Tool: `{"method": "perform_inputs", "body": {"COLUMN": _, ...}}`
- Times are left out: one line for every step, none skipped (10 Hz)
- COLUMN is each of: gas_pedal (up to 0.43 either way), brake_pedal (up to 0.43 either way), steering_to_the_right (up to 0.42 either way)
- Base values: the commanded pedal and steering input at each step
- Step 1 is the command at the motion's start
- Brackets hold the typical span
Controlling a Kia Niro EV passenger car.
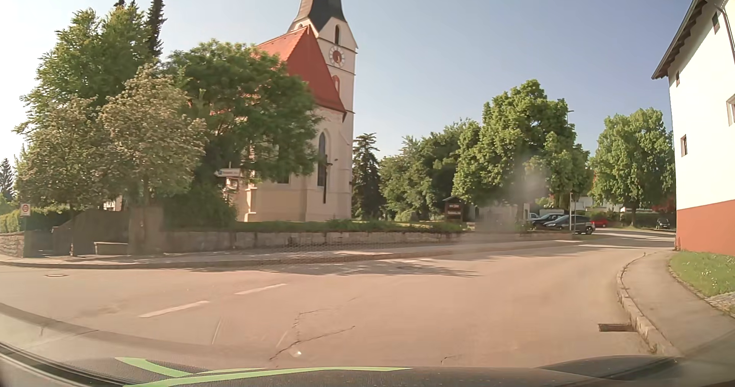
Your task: Follow the waypoints while adhering to traffic rules and regulations
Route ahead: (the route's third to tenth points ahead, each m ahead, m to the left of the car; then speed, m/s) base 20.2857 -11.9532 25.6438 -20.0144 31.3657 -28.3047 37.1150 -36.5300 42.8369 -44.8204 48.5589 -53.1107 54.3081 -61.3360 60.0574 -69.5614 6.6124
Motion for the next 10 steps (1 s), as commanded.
{"method": "perform_inputs", "body": {"gas_pedal": 0.098, "brake_pedal": 0.000, "steering_to_the_right": 0.218}}
{"method": "perform_inputs", "body": {"gas_pedal": 0.098, "brake_pedal": 0.000, "steering_to_the_right": 0.222}}
{"method": "perform_inputs", "body": {"gas_pedal": 0.098, "brake_pedal": 0.000, "steering_to_the_right": 0.224}}
{"method": "perform_inputs", "body": {"gas_pedal": 0.098, "brake_pedal": 0.000, "steering_to_the_right": 0.224}}
{"method": "perform_inputs", "body": {"gas_pedal": 0.098, "brake_pedal": 0.000, "steering_to_the_right": 0.224}}
{"method": "perform_inputs", "body": {"gas_pedal": 0.110, "brake_pedal": 0.000, "steering_to_the_right": 0.224}}
{"method": "perform_inputs", "body": {"gas_pedal": 0.110, "brake_pedal": 0.000, "steering_to_the_right": 0.223}}
{"method": "perform_inputs", "body": {"gas_pedal": 0.110, "brake_pedal": 0.000, "steering_to_the_right": 0.221}}
{"method": "perform_inputs", "body": {"gas_pedal": 0.118, "brake_pedal": 0.000, "steering_to_the_right": 0.217}}
{"method": "perform_inputs", "body": {"gas_pedal": 0.118, "brake_pedal": 0.000, "steering_to_the_right": 0.212}}
